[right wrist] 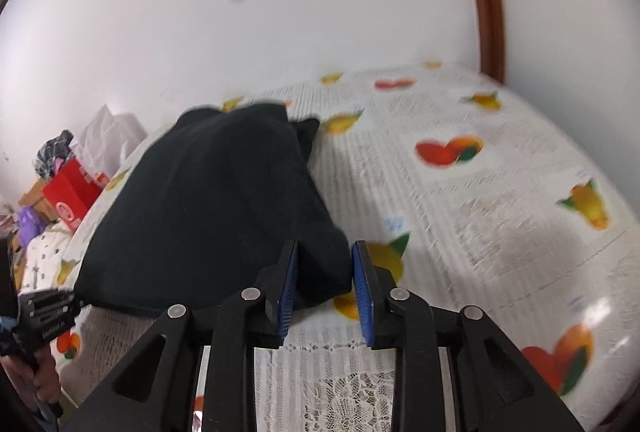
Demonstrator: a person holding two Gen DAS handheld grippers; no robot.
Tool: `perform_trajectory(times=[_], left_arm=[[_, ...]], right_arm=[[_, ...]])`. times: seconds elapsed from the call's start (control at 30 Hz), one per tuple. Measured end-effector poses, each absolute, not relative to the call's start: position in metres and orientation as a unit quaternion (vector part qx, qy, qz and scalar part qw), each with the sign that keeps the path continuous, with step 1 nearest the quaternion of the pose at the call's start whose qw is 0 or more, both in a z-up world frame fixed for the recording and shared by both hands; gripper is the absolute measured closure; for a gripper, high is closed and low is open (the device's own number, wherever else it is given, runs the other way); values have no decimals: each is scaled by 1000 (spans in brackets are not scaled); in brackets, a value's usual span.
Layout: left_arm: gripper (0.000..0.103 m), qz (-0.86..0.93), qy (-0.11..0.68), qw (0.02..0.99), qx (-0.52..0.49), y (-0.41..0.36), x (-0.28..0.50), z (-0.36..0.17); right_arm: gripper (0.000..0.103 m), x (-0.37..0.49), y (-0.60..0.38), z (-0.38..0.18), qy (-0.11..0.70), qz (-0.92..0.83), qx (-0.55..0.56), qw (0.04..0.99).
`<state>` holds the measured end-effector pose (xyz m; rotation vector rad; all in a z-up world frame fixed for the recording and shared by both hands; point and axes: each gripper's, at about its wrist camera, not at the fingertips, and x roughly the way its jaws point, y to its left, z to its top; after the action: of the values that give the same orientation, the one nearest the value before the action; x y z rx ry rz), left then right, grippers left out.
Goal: Fold small clothes
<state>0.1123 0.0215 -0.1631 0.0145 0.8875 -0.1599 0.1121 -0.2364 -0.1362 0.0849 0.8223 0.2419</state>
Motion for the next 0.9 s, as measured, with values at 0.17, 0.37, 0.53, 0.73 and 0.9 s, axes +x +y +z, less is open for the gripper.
perform_trajectory(times=[0.17,0.37,0.53,0.73,0.9], left_arm=[[81,-81,422,903,-7,30,86,-151],[69,-84,395,915,-8,35,83,-129],[69,-83,405,911,-14,31,117,-135],[59,-94,424,900,11,30,125,-160],[53,-83,414,907,5,39,146,-127]], right_arm=[[74,111,-217,-132,376,124,23,918],[73,112,-222,-168,443,86,-18,892],[73,108,-230,-142,439,90,-11,894],[64,133,-220,-105,417,93,-30,904],[55,177,-196,-94,420,106,-49,900]])
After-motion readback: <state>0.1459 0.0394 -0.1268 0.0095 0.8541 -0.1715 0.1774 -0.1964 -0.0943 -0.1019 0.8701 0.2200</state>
